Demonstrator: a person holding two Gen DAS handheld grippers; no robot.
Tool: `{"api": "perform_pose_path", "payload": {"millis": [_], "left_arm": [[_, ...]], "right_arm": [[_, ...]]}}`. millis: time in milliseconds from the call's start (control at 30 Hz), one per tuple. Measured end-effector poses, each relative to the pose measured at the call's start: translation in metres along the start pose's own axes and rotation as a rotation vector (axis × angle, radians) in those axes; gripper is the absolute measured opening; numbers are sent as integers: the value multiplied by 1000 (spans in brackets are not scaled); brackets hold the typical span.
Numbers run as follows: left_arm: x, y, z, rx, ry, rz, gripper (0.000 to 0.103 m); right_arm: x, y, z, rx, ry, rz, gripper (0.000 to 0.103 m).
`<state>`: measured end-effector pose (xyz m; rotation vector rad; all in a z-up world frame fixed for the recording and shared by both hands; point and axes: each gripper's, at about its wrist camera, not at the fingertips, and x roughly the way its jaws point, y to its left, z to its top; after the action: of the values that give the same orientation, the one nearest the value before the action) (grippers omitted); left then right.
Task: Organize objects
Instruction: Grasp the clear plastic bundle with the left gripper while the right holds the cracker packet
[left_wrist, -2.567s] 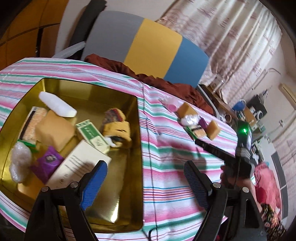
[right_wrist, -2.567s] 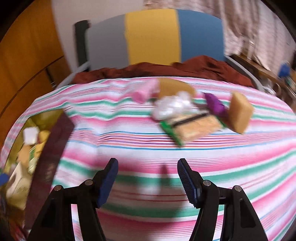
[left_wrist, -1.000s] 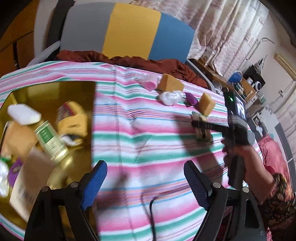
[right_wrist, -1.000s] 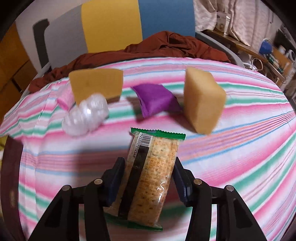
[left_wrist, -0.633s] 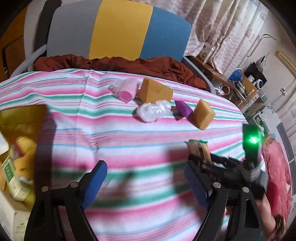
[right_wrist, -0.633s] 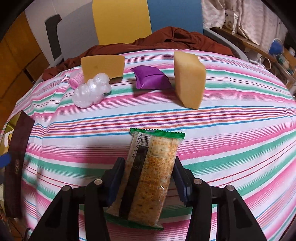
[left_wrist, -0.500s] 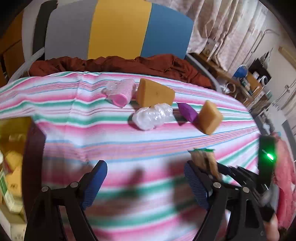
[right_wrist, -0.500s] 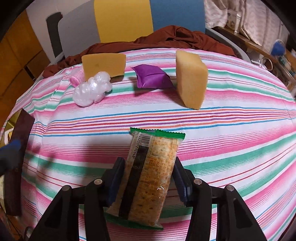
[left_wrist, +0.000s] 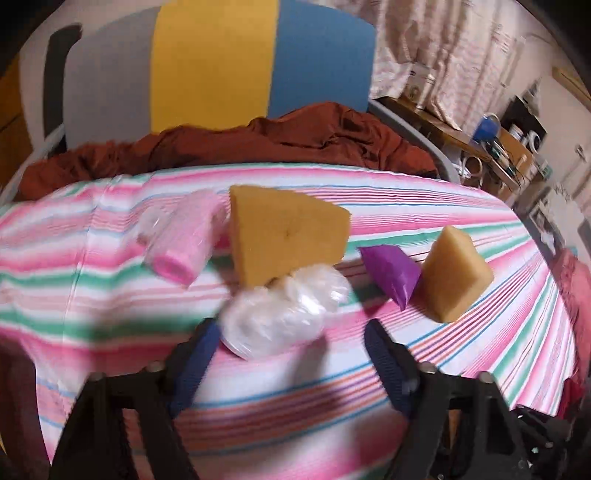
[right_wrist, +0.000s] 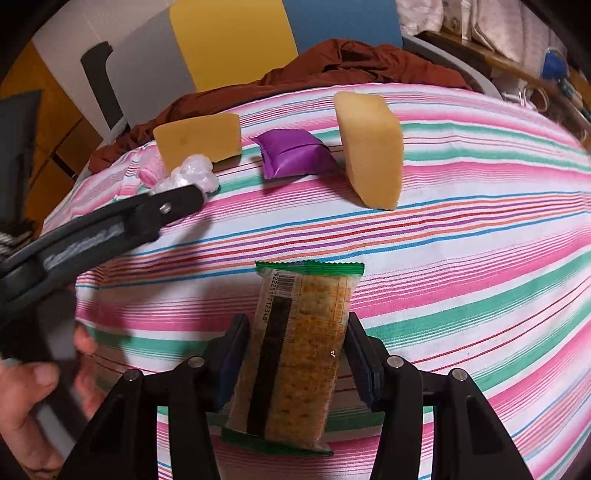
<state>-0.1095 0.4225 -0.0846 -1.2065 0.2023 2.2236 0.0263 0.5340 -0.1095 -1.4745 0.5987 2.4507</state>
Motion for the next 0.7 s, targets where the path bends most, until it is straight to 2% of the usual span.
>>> {"api": "perform_pose_path", "payload": {"millis": [33, 67, 333, 500, 700], "left_arm": [[3, -2, -1, 17, 0, 11, 57], [5, -3, -1, 23, 5, 10, 52], [-4, -2, -19, 68, -52, 17, 47], [-19, 6, -35, 40, -62, -9, 46], [-43, 15, -54, 13, -75, -28, 46]], "right_arm": [[0, 0, 0, 3, 2, 3, 53], [0, -1, 0, 6, 2, 5, 53], [3, 4, 3, 13, -1, 7, 52], [5, 11, 4, -31, -15, -24, 47], [3, 9, 5, -25, -22, -16, 45]]}}
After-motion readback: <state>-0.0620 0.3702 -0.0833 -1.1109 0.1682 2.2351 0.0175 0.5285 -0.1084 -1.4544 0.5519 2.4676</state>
